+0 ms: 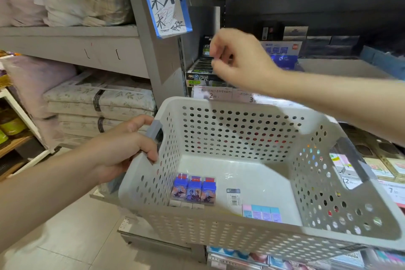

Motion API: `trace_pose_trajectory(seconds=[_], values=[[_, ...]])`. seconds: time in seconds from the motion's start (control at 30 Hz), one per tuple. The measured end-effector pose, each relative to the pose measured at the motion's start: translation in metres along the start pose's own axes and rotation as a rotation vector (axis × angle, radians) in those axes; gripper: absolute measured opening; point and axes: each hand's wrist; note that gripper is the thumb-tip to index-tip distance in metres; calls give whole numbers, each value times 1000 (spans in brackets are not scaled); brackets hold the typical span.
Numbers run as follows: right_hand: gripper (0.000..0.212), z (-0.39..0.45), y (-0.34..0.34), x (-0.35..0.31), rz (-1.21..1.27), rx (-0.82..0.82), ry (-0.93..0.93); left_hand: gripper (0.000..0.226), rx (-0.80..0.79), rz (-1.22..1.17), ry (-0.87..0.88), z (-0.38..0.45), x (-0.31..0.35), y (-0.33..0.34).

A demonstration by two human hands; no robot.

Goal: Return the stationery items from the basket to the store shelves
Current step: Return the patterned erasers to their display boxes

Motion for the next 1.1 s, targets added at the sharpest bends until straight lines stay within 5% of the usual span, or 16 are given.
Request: trace_pose_trajectory(seconds=[0.1, 0.2, 0.4, 0.47, 0.6, 0.77, 1.1], values=[[7, -44, -3, -27, 31, -218, -55, 56, 0, -4, -5, 0, -1, 2], [7, -74, 9, -35, -123, -600, -59, 54, 10, -2, -1, -1, -2, 4], [62, -112, 49, -21, -349, -1196, 116, 63, -12, 11, 28, -4, -1, 12], [65, -121, 56, -18, -401, -1318, 170, 61, -38, 15, 42, -3, -2, 14], [43, -132, 55, -19, -400, -1326, 216, 54, -96, 31, 63, 1, -1, 19], [53, -142, 48, -22, -402, -1314, 306, 50, -168, 36, 70, 3, 3, 30], [32, -163, 15, -29, -476, -1218, 385, 48, -294, 64, 105, 4, 13, 53]])
Point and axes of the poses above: each hand's wrist, its own z-axis towards the middle knuckle, its own y-axis out of the palm, x = y × z, and after that the axes turned 13 degrees about x, right-handed
